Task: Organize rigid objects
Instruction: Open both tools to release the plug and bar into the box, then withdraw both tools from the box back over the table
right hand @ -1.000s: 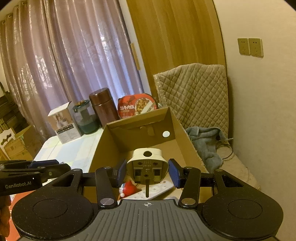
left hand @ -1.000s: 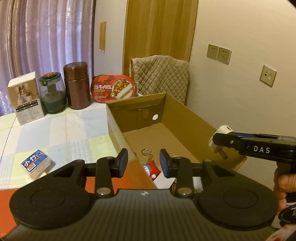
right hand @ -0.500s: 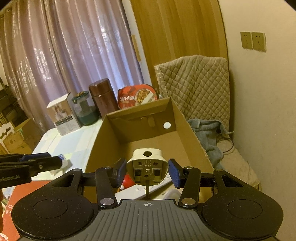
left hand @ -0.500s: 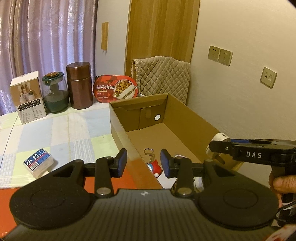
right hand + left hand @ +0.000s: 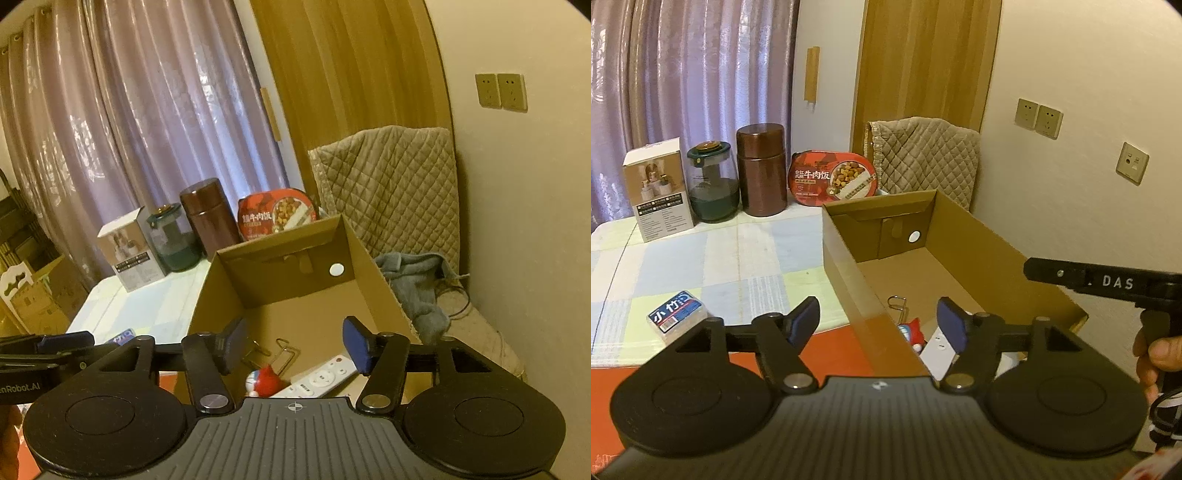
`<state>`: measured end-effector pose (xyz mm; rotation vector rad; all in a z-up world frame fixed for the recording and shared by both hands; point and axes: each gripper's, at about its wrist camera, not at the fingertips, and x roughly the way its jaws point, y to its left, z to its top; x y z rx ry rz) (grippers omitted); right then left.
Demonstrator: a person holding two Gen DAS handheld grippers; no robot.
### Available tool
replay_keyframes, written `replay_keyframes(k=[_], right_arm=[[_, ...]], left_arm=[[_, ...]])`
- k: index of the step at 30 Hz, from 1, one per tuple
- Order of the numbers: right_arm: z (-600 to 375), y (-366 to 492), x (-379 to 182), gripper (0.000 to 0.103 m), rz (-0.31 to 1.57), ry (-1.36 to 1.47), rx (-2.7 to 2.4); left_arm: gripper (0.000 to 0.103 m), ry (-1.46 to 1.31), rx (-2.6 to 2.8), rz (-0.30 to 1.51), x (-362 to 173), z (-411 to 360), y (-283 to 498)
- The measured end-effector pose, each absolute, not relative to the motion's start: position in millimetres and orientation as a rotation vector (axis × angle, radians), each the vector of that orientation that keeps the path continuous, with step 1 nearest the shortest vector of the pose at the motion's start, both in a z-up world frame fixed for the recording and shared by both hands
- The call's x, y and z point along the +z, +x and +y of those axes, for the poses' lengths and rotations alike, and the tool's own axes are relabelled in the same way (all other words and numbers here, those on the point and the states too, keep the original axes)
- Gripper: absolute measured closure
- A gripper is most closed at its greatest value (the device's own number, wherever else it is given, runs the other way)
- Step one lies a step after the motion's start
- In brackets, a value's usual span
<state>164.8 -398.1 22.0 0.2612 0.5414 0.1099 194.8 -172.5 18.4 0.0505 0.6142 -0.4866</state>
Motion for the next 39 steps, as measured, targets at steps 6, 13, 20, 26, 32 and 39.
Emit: replay_keyframes(k=[6,13,20,26,32,39], right_arm=[[-393.3,159.1,28.3,0.044,0.531,0.265,0.114],[-379.7,149.2,38.2,0.041,0.524,0.258,0.134],[-353.0,138.1,51.6,0.038,0.507,0.239,0.184],[-318.7,133.4,59.3,0.036,0.504,0.214,0.243],[-281.1,130.7,60.3,0.034,0.510,0.189,0.306],[-244.4,133.3,54.1,0.031,0.525,0.161,0.361]], left_arm=[[0.033,0.048,-0.467,0.607,22.4,-159.2,188.2],[0.031,0.047,-0.429,0.588,32.0,-134.2,176.4],[0.028,0.053,-0.368,0.574,42.3,-93.5,162.6],[0.027,0.056,-0.287,0.571,47.2,-45.6,149.3],[0.025,0.062,-0.208,0.576,47.5,-0.3,141.2],[0.024,0.071,-0.150,0.576,47.9,38.1,140.2]])
